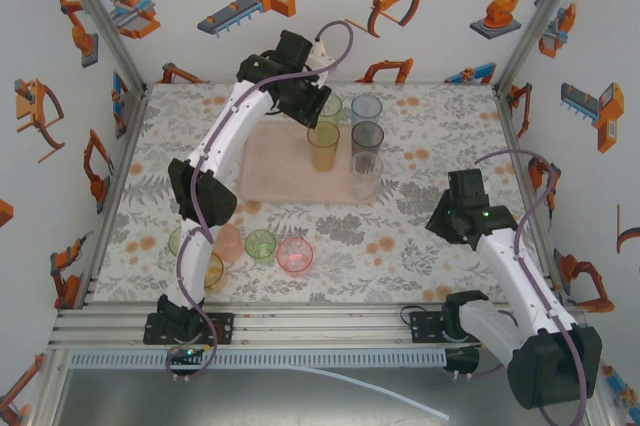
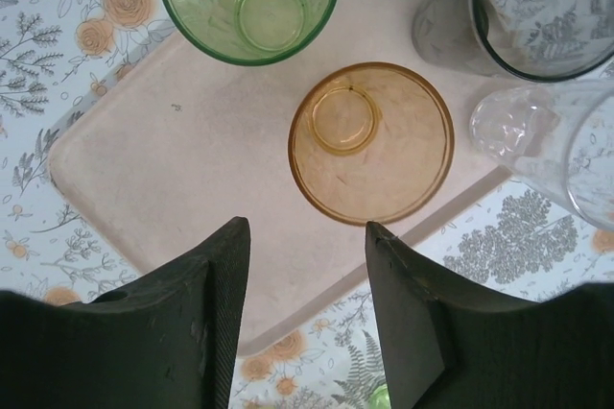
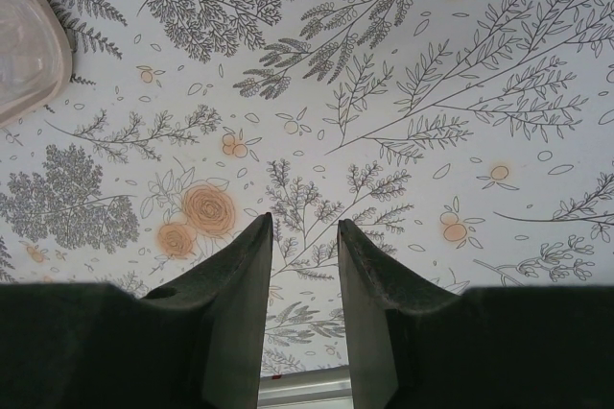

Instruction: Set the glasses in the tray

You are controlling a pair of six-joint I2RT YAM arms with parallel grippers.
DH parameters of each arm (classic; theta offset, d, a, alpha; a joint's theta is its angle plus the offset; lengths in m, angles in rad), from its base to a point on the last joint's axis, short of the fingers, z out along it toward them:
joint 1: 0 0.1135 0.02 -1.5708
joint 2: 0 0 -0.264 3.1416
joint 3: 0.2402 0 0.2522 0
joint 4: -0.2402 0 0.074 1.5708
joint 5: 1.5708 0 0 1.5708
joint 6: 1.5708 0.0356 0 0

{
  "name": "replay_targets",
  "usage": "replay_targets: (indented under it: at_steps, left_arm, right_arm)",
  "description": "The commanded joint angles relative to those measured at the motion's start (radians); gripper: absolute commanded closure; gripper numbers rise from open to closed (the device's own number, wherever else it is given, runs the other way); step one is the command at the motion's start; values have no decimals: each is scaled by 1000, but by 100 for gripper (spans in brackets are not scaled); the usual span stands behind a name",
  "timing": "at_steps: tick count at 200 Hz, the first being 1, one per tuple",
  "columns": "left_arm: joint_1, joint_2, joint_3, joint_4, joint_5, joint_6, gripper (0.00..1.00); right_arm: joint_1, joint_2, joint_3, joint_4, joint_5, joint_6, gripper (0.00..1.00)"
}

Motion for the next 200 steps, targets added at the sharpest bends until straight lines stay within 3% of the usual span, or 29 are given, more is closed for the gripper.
replay_targets:
  at_steps: [1,49,86,147,200]
  left_arm:
    - [-9,-90,-10,-67,24,26,48]
    - [-49,-227,-155,-154,76,89,47]
    - [-92,-374,-385,-167,89,143,43]
    - [-140,-592,-767,-75,155,137,36]
    - [-192,-689,-1017,52,181,129,31]
  right_arm:
    - [-8,4,-3,25,-8,0,65]
    - [-8,1,-20,46,-19,0,65]
    - [-8,-21,-37,48,-22,5,65]
    - [-8,-19,-59,68,-20,15,66]
    - [-8,18,-62,95,-31,17,66]
